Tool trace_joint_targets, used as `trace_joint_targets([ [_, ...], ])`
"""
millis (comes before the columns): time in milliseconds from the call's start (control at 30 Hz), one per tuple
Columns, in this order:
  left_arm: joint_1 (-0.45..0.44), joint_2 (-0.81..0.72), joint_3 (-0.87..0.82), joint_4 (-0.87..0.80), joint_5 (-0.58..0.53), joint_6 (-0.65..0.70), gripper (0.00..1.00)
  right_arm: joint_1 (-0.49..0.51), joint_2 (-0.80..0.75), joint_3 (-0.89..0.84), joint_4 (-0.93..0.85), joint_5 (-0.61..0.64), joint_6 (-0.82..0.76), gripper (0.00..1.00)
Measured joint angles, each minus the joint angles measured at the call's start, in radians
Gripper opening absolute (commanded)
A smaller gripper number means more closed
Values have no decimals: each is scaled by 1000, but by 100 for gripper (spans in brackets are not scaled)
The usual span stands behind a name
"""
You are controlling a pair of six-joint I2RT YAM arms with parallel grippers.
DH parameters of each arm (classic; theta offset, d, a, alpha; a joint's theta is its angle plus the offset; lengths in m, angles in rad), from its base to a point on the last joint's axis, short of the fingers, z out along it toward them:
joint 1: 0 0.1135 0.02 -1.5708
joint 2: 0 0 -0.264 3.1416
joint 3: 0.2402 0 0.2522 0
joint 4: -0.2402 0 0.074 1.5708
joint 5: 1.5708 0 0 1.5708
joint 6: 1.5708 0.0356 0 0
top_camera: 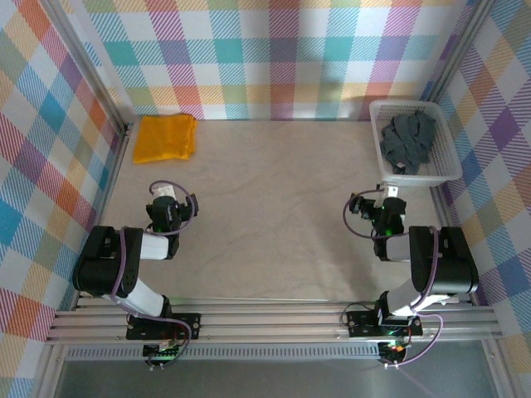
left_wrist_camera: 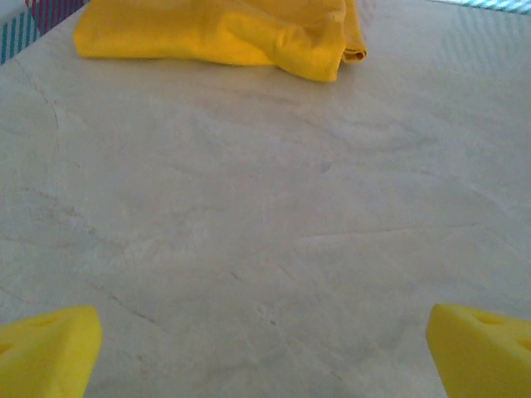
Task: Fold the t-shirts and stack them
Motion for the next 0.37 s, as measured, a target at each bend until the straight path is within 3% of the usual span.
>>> trace_joint_targets([
  [367,-5,0,0,4,-6,14,100,40,0,52,-45,38,-34,100],
])
